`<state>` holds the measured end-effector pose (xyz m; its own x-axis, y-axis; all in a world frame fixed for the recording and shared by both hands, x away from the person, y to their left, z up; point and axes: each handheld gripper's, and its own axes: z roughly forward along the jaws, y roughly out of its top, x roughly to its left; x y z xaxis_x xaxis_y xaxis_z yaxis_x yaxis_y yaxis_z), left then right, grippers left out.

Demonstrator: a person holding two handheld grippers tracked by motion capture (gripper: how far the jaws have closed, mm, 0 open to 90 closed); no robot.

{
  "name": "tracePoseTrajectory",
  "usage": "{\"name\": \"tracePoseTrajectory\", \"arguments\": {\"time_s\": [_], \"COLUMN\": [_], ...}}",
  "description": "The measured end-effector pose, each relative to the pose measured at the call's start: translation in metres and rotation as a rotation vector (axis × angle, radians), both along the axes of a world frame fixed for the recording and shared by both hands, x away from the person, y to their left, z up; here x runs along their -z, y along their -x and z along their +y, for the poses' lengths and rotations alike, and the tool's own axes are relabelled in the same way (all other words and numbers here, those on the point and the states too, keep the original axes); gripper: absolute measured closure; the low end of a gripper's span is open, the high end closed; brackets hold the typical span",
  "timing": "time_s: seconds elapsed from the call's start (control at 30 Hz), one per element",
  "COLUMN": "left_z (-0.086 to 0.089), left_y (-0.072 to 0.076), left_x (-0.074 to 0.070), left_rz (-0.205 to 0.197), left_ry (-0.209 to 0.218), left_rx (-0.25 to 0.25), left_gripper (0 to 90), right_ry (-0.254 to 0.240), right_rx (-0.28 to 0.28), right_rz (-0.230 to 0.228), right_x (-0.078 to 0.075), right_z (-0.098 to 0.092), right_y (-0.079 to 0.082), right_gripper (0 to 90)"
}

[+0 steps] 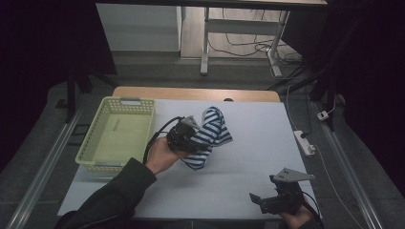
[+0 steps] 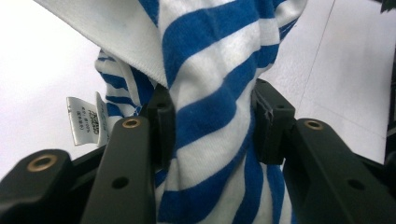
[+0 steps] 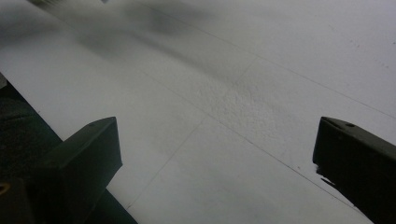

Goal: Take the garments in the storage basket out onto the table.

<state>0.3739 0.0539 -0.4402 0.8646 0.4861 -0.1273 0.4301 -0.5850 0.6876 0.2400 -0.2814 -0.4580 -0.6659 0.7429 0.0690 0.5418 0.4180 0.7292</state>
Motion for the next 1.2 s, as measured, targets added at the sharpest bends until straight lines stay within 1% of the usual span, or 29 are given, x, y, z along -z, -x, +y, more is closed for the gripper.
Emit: {"name": "tracePoseTrajectory", "arguments": {"time_s": [0.1,0.13,0.2,0.23,0.33,0.37,0.4,0.43,0.5,0.67,0.7,0.73,0.77,0.8,0.87,0.9,1.03,1.1,1.2], "left_z": [-0.005,-0.005,-0.008,-0.009,-0.01,-0.01,-0.01,-0.01,-0.01,-0.01,-0.01,-0.011,-0.011,-0.013,-0.013,-0.014,-0.014,-0.013,-0.012], "left_y": [0.0,0.0,0.0,-0.002,-0.005,-0.005,-0.008,-0.009,-0.011,-0.016,-0.016,-0.017,-0.017,-0.017,-0.017,-0.017,-0.019,-0.02,-0.021], "left_x": [0.008,0.008,0.013,0.02,0.03,0.03,0.037,0.04,0.047,0.06,0.06,0.066,0.066,0.071,0.074,0.075,0.077,0.079,0.08], "left_rz": [0.009,0.009,0.015,0.026,0.04,0.04,0.053,0.06,0.064,0.093,0.093,0.095,0.095,0.09,0.075,0.074,0.08,0.081,0.086], "left_ry": [-0.009,-0.009,-0.014,-0.024,-0.042,-0.042,-0.055,-0.059,-0.073,-0.084,-0.084,-0.099,-0.099,-0.107,-0.111,-0.112,-0.106,-0.101,-0.09], "left_rx": [0.007,0.007,0.005,0.004,-0.009,-0.009,-0.015,-0.02,-0.028,-0.058,-0.058,-0.066,-0.066,-0.07,-0.057,-0.054,-0.048,-0.034,-0.036], "left_gripper": [56.8,56.8,56.7,56.6,56.4,56.3,56.2,56.0,55.7,53.2,52.2,51.3,50.5,49.7,48.2,47.4,42.4,39.8,36.2], "right_ry": [0.0,0.002,0.002,0.002,0.002,0.002,0.002,0.002,0.002,0.001,0.001,0.002,0.002,0.002,0.002,0.001,0.004,0.005,0.005], "right_rx": [-0.001,0.0,-0.002,-0.002,-0.002,-0.002,-0.002,-0.002,-0.002,-0.002,-0.002,-0.003,-0.003,-0.003,-0.003,-0.004,-0.004,-0.005,-0.005], "right_rz": [0.0,-0.001,-0.001,-0.001,-0.001,-0.001,-0.001,-0.001,-0.002,-0.002,-0.002,-0.003,-0.003,-0.003,-0.003,-0.003,-0.002,-0.003,-0.003], "right_x": [0.0,0.0,0.0,0.0,0.0,0.0,0.0,0.0,0.0,0.0,0.0,0.0,0.0,0.0,0.0,0.0,0.0,0.0,0.0], "right_z": [0.0,0.0,0.0,0.0,0.0,0.0,0.0,0.0,0.0,0.0,0.0,0.0,0.0,0.0,0.0,0.0,0.0,0.001,0.001], "right_y": [0.0,0.0,0.0,0.0,0.0,0.0,0.0,0.0,0.0,0.0,0.0,0.0,0.001,0.001,0.001,0.001,0.001,0.001,0.001], "right_gripper": [0.5,0.5,0.5,0.5,0.5,0.5,0.5,0.5,0.5,0.5,0.6,0.5,0.5,0.5,0.5,0.5,0.5,0.5,0.5]}}
